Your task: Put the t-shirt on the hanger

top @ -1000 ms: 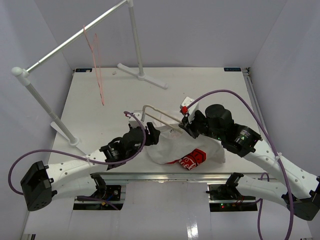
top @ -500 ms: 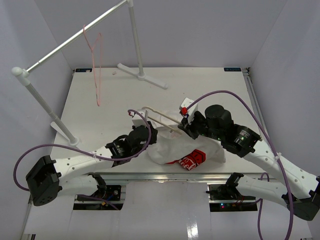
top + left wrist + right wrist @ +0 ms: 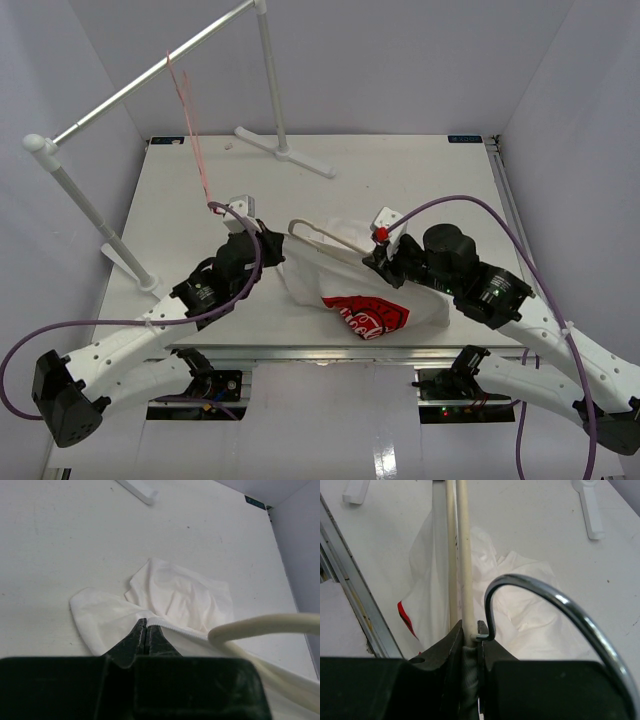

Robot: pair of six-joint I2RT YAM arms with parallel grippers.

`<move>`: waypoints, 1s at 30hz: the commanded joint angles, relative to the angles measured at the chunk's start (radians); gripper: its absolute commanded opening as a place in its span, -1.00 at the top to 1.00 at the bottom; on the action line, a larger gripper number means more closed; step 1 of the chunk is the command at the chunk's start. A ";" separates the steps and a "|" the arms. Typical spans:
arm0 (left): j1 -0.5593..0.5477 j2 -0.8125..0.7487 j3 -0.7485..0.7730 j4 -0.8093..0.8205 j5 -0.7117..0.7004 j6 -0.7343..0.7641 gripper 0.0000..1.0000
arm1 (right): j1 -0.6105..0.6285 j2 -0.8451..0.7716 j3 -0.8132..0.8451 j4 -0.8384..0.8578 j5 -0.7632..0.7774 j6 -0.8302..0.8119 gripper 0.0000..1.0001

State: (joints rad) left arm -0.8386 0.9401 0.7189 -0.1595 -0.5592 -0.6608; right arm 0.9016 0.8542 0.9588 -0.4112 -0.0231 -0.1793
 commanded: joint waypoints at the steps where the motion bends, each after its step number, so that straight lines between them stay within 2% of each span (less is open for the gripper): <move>1: 0.062 -0.029 0.125 -0.117 0.003 0.082 1.00 | -0.003 -0.061 -0.048 0.033 -0.007 -0.021 0.84; 7: 0.073 0.020 0.279 -0.202 0.080 0.165 1.00 | -0.001 -0.035 -0.052 0.025 0.018 -0.026 0.84; 14: 0.075 0.055 0.336 -0.212 0.271 0.246 1.00 | -0.002 0.107 -0.025 0.068 0.006 0.002 0.85; 21: 0.073 0.083 0.374 -0.220 0.317 0.305 1.00 | -0.001 0.217 0.022 0.110 -0.022 0.029 0.84; 26: 0.072 0.111 0.383 -0.196 0.469 0.301 1.00 | -0.001 0.272 0.065 0.173 0.064 0.074 0.85; 30: 0.065 0.142 0.411 -0.183 0.653 0.312 1.00 | 0.000 0.331 0.132 0.188 0.071 0.078 0.85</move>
State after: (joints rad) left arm -0.7699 1.0633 1.0649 -0.3756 -0.1266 -0.3720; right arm 0.9016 1.1459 0.9852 -0.3303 0.0073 -0.1294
